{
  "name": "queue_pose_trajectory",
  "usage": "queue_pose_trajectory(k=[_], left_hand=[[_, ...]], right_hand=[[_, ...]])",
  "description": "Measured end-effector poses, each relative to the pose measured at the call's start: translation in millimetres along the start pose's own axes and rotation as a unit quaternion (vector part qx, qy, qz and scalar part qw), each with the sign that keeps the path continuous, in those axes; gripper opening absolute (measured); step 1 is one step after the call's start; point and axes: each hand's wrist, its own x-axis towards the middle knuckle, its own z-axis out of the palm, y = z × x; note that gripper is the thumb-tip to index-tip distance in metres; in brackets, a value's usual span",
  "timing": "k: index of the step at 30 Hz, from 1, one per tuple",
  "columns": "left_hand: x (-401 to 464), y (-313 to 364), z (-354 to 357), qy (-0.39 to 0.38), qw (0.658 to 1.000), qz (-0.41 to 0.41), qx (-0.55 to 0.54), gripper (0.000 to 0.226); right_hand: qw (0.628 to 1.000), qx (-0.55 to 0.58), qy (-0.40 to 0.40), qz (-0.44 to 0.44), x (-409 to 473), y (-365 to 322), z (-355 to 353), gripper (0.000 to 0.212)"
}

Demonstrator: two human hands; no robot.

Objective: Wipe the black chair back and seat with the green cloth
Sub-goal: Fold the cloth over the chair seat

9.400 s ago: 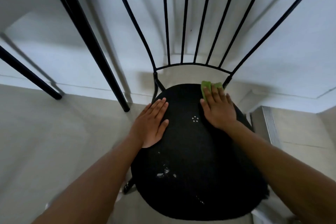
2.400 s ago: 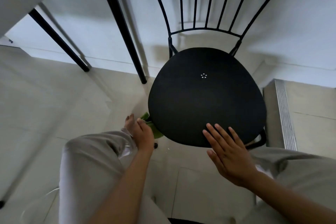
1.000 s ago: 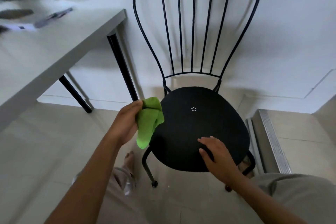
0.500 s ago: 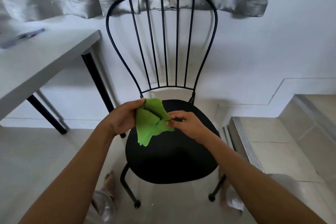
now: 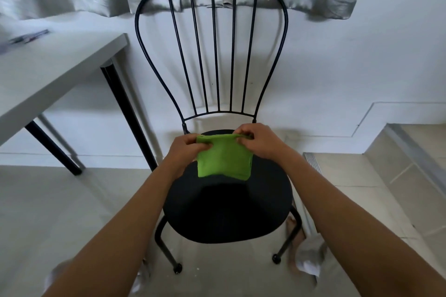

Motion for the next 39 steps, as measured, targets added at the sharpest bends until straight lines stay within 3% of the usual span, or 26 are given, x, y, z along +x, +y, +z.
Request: queue_pose_trajectory(k=[3,6,9,13,16,21,25,28,31,33,39], left_hand=[[0,2,0,0.01,0.992,0.086,0.089,0.022],[-7,-12,-6,-0.032,0.975,0.106,0.195,0.018],[-19,-40,-8,-0.102,0.949,0.055,0.295,0.015],[-27,-78,-10,-0.173,0.928,-0.041,0.328,0.008],[-22,-91,-10,-0.151,0.93,-0.025,0.335,0.014],[-12,-93,2,0.008,0.942,0.043,0.332,0.015],[-12,-103,4,0.042,0.922,0.109,0.369,0.041],[-20,-107,-7,0.004,0.886,0.22,0.407,0.036],[-31,-113,-13,-0.093,0.857,0.212,0.46,0.047],[-35,-120,-12,-0.098,0.84,0.205,0.492,0.047],[-30,-104,-8,-0.039,0.857,0.224,0.462,0.023]], right_hand=[[1.0,0.01,0.023,-0.011,-3,2,-1,0.03],[1.0,-0.003,-0.008,-0.017,-22,14,8,0.032],[0.996,-0.034,-0.086,0.007,-48,33,25,0.029],[0.98,-0.06,-0.179,0.063,-65,54,47,0.036],[0.986,-0.051,-0.142,0.075,-58,60,54,0.037],[0.998,-0.029,-0.008,0.05,-36,67,69,0.031],[0.987,-0.146,-0.038,0.055,-36,72,76,0.039],[0.981,-0.187,-0.05,-0.008,-48,72,71,0.036],[0.961,-0.236,-0.136,-0.045,-62,81,66,0.034],[0.956,-0.25,-0.149,-0.025,-68,89,67,0.036],[0.974,-0.222,-0.015,-0.047,-57,79,66,0.026]])
